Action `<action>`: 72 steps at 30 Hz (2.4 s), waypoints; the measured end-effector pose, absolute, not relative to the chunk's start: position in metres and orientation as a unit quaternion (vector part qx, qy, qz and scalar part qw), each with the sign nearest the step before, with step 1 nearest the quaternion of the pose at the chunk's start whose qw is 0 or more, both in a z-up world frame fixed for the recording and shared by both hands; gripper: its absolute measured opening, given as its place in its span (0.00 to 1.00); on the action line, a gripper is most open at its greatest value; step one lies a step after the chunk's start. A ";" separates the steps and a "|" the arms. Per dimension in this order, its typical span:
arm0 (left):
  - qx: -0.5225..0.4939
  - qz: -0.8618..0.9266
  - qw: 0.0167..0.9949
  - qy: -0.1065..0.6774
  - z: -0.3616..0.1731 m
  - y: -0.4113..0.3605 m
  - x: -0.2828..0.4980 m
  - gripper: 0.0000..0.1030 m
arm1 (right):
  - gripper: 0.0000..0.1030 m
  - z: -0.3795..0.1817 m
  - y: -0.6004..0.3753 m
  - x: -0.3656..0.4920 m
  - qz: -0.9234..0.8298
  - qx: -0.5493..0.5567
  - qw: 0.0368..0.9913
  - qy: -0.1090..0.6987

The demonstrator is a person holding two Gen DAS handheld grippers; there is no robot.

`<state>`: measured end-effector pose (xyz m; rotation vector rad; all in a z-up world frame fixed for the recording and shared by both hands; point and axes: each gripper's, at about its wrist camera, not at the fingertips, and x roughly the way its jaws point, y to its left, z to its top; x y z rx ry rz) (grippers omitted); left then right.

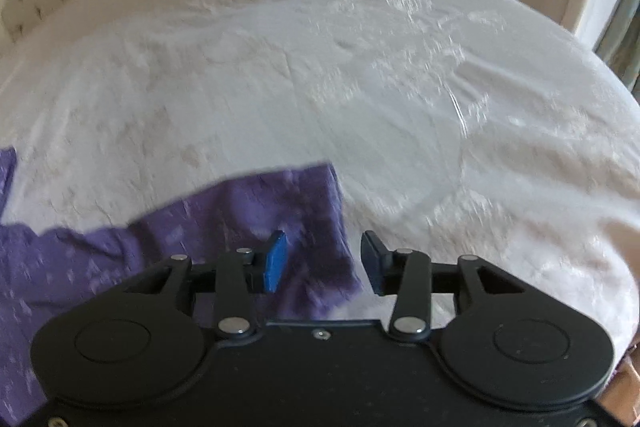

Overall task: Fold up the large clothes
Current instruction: 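Lift the sleeve with the right gripper and lay it across the jacket body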

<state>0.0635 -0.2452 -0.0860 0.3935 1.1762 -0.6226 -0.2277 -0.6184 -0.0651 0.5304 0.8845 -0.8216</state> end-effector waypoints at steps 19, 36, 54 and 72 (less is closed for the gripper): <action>0.195 -0.263 0.772 0.545 -0.118 -0.279 0.090 0.58 | 0.15 -0.093 -0.628 -0.227 -0.347 0.423 0.786 0.289; 0.232 -0.306 0.743 0.548 -0.151 -0.319 0.124 0.68 | 0.14 0.047 -0.550 -0.147 -0.232 0.333 0.884 0.231; 0.073 -0.212 0.808 0.546 -0.065 -0.011 0.195 0.68 | 0.14 -0.007 -0.323 0.072 -0.039 0.295 0.910 0.287; 0.043 -0.166 0.818 0.549 -0.061 0.088 0.214 0.68 | 0.32 -0.121 -0.129 0.124 0.118 0.148 0.879 0.437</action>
